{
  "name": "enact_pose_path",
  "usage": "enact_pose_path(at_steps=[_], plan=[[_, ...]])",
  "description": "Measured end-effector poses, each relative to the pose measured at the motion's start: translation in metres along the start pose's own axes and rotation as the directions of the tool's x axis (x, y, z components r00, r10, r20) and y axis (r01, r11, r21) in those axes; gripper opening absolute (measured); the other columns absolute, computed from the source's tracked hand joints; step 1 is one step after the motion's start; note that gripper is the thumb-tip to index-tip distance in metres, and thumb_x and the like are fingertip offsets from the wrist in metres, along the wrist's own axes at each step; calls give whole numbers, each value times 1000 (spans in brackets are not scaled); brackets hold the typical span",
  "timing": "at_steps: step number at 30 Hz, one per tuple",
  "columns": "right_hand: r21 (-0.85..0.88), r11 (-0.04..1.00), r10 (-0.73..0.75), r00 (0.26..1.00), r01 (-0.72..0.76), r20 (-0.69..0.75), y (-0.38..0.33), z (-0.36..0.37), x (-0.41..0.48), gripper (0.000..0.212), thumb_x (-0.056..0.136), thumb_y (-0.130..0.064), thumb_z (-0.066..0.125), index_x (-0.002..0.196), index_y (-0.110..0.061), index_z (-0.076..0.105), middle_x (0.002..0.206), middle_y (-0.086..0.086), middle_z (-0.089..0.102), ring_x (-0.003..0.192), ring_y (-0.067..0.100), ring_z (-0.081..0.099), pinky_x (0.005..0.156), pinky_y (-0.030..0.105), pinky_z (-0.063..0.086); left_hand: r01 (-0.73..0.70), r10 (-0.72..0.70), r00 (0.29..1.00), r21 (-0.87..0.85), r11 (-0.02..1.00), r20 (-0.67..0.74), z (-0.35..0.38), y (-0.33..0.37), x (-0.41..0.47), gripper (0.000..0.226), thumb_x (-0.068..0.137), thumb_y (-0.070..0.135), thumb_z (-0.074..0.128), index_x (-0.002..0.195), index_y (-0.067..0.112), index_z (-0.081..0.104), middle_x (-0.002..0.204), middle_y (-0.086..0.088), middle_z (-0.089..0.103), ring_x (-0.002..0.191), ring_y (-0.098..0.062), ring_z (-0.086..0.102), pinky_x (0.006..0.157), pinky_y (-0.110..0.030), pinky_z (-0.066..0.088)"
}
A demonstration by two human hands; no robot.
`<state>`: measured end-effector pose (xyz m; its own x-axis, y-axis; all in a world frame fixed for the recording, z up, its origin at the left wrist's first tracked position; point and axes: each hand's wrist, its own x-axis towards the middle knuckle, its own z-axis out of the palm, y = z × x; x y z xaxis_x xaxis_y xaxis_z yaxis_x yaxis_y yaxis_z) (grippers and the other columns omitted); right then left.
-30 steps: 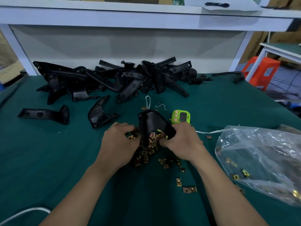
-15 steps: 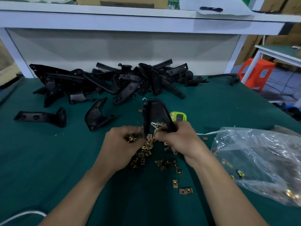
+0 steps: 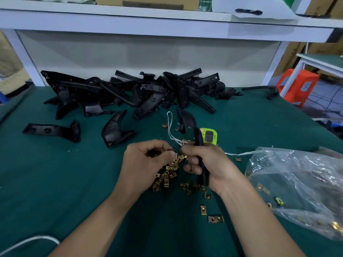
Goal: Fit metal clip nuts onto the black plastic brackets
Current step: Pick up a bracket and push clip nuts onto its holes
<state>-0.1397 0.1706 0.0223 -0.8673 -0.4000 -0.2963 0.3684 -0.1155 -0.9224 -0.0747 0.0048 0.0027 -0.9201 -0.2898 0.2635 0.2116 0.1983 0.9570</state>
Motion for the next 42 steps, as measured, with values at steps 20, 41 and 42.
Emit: enact_pose_path(at_steps=[20,41,42], plan=[[-552,793,-382,916,258,-120,-7,-21,2,42,56,-41,90,88,-20,75,86,-11,73,81,10,68,80,39,54,243,-268,959,-215,946,-93,-7,-1,7,23,90,10,74,79,29,83,80,-2,79,67,-1,65,63,-10,48],[-946,214,-710,704,242,19,19,12,4,59,68,-59,67,113,-32,38,81,-20,61,91,5,53,97,29,17,264,-275,961,-262,928,-7,-17,0,11,18,91,12,72,82,23,82,85,-5,79,77,-6,70,68,-14,51],[-945,219,-715,699,242,14,18,12,4,58,67,-60,67,111,-33,40,83,-21,59,92,6,51,97,28,17,272,-279,960,-266,925,14,-16,1,11,15,89,13,73,83,24,82,85,-5,79,78,-7,71,68,-13,52]])
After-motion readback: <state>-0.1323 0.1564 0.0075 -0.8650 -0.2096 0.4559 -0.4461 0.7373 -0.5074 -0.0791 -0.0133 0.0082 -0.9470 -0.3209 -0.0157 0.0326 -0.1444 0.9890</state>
